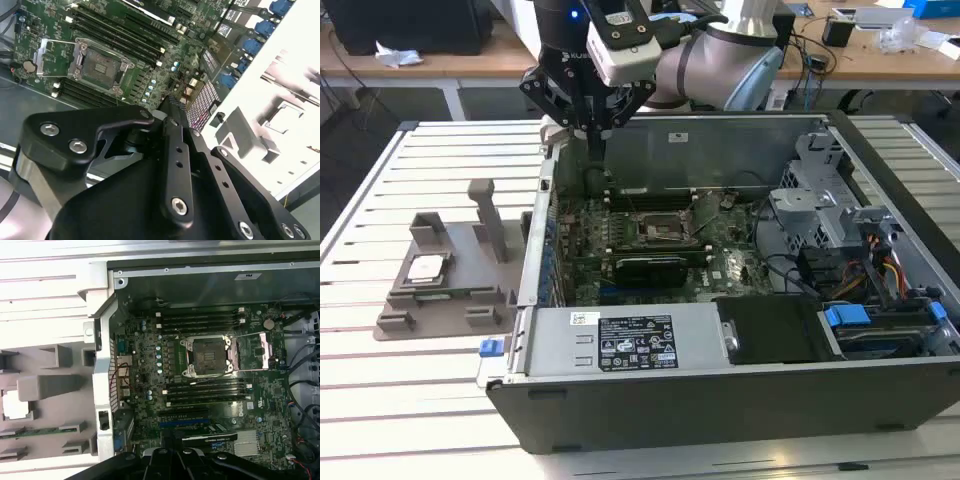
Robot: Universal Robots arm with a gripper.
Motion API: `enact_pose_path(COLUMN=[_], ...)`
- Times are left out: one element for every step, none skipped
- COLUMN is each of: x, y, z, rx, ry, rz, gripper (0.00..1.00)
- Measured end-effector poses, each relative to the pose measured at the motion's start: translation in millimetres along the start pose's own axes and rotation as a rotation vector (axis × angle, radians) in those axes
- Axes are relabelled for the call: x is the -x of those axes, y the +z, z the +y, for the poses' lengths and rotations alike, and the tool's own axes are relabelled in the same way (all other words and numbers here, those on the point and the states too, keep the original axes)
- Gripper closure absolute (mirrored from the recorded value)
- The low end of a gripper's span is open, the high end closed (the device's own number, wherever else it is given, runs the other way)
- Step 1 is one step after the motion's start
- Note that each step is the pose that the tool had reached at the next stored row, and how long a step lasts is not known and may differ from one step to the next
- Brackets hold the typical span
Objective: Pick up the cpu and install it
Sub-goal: 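Reach for the cpu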
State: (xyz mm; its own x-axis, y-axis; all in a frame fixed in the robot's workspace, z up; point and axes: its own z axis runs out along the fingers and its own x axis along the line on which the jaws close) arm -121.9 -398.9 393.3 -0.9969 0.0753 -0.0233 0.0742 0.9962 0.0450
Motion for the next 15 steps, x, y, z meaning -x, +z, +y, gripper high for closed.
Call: enact_pose_path(x=[-0.7,-1.6,-2.8,-4.1,-5.8,-6.8,-7.9,-9.7,-11.0,-12.8,-14.3,-16.1,-18.3,-21.2,-23.7], y=[0.0,0.0,-0.1,-0.2,-0.1,-0.2,-0.2,-0.3,-0.3,-0.4,-0.4,-0.4,-0.5,-0.6,-0.6], z=[0.0,-0.1,-0.2,-0.3,-0.4,-0.5,-0.6,-0.7,-0.8,-0.9,-1.1,-1.2,-1.4,-1.6,-1.7], rx=[0.0000,0.0001,0.0000,-0.0001,0.0001,0.0000,0.0000,0.0000,0.0000,0.0000,0.0001,0.0001,0.0000,0.0000,0.0000], ry=[0.000,0.000,0.000,0.000,0.000,0.000,0.000,0.000,0.000,0.000,0.000,0.000,0.000,0.000,0.000], rz=[0.0000,-0.0001,0.0000,0.0000,-0.0001,0.0000,0.0000,0.0000,0.0000,0.0000,0.0000,-0.0001,0.0000,0.0000,0.0000], gripper=[0.89,0.89,0.89,0.89,0.89,0.89,0.89,0.89,0.89,0.89,0.89,0.89,0.89,0.89,0.89])
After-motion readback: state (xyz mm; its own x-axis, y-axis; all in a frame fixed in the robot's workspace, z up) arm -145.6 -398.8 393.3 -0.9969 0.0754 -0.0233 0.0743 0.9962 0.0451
